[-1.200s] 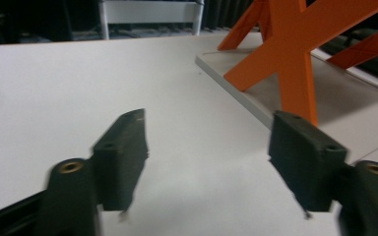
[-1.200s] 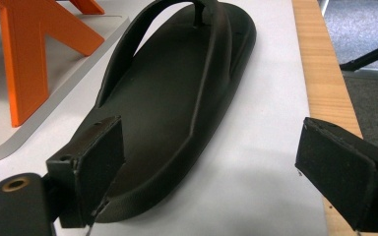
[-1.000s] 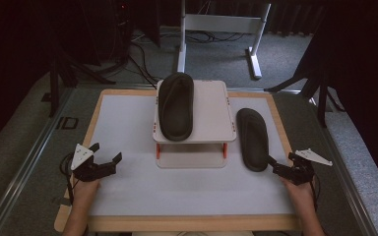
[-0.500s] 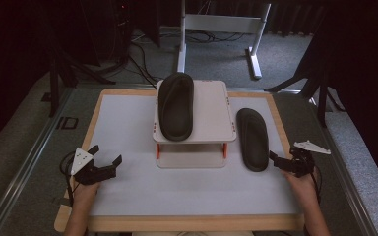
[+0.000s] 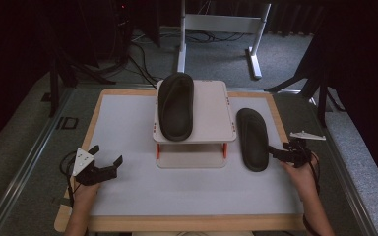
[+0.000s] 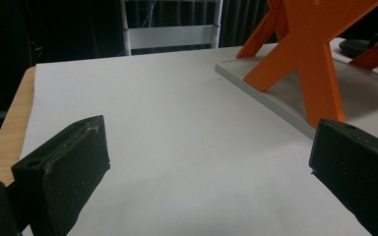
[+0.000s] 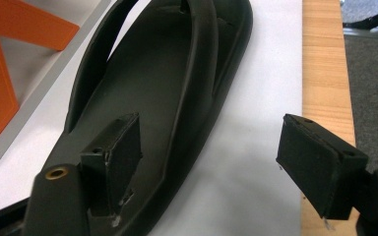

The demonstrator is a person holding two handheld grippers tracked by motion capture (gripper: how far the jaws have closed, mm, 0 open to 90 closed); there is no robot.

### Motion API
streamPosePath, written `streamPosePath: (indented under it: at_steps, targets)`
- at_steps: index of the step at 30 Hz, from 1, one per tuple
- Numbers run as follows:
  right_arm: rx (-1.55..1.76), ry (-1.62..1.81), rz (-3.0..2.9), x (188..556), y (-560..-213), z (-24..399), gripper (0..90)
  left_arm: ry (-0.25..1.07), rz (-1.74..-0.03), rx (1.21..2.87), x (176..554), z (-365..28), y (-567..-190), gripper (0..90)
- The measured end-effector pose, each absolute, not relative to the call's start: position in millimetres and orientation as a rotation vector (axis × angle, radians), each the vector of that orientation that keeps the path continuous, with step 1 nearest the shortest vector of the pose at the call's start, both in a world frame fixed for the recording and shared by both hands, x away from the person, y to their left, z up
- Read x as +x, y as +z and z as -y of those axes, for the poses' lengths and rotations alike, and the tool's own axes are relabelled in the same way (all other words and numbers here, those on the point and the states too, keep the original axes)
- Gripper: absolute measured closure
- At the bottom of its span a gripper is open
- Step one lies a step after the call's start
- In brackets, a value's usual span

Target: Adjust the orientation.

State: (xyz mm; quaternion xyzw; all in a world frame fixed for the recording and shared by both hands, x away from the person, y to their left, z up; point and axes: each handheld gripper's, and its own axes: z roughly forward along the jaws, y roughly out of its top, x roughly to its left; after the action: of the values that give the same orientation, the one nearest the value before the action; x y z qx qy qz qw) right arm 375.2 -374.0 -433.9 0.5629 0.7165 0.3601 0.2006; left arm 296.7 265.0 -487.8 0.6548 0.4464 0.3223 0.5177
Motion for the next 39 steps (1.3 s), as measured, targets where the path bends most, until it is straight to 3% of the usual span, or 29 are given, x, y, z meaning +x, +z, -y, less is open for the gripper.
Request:
streamPosePath:
  at_steps: [25, 39]
  targets:
    - [1.657, 0.867, -2.125, 439.7, -407.0, 362.0, 28.4, 0.779, -1.054, 1.579, 295.9, -264.5, -487.9, 1.4]
    - [1.699, 0.719, -2.206, 475.9, -400.6, 349.5, 39.3, 0.781, -1.052, 1.580, 295.7, -264.4, -488.0, 1.4]
